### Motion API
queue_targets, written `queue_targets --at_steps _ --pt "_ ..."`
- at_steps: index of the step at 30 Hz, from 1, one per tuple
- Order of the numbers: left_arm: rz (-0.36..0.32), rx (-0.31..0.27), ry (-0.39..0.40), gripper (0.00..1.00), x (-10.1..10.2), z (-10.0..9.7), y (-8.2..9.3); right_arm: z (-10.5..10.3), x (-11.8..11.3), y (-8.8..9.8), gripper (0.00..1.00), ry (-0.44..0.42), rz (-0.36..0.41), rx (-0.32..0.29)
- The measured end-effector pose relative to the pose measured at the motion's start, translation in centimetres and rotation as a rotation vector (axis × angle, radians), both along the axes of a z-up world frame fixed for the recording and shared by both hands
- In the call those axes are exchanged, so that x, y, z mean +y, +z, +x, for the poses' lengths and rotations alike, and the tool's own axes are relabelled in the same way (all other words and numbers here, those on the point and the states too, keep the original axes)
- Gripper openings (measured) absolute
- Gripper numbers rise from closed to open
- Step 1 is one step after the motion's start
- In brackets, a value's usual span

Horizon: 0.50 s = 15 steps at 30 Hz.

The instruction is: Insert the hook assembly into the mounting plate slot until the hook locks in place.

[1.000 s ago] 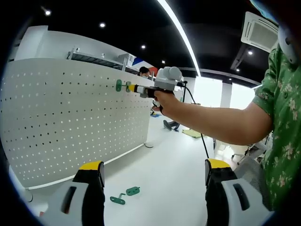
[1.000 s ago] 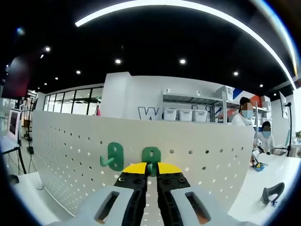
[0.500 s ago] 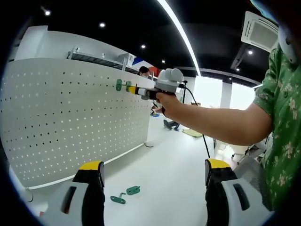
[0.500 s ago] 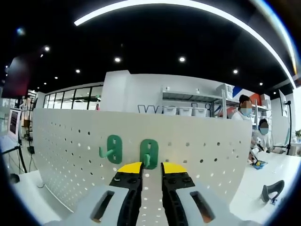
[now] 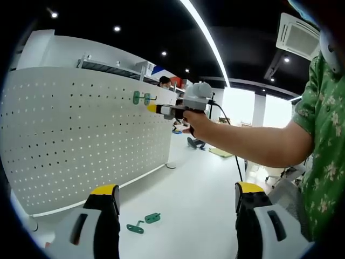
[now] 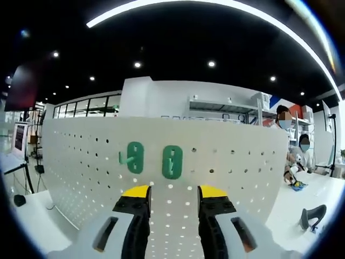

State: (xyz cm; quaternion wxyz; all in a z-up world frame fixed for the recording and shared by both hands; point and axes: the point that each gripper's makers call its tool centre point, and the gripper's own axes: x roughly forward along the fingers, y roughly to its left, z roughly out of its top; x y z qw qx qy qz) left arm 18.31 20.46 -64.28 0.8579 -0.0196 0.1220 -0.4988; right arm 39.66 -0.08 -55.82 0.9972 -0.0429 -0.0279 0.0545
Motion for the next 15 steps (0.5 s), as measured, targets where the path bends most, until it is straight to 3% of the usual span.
queue_targets --at_steps 8,15 --pt "0.002 -0.002 0.002 0.91 0.1 -0.1 0.0 -1.3 0.3 -1.2 0.52 0.04 -0.01 0.013" --pt "0.006 -0.002 0.002 0.91 0.2 -0.4 -0.1 -2.5 0.5 -2.3 0.58 0.061 -0.019 0.034"
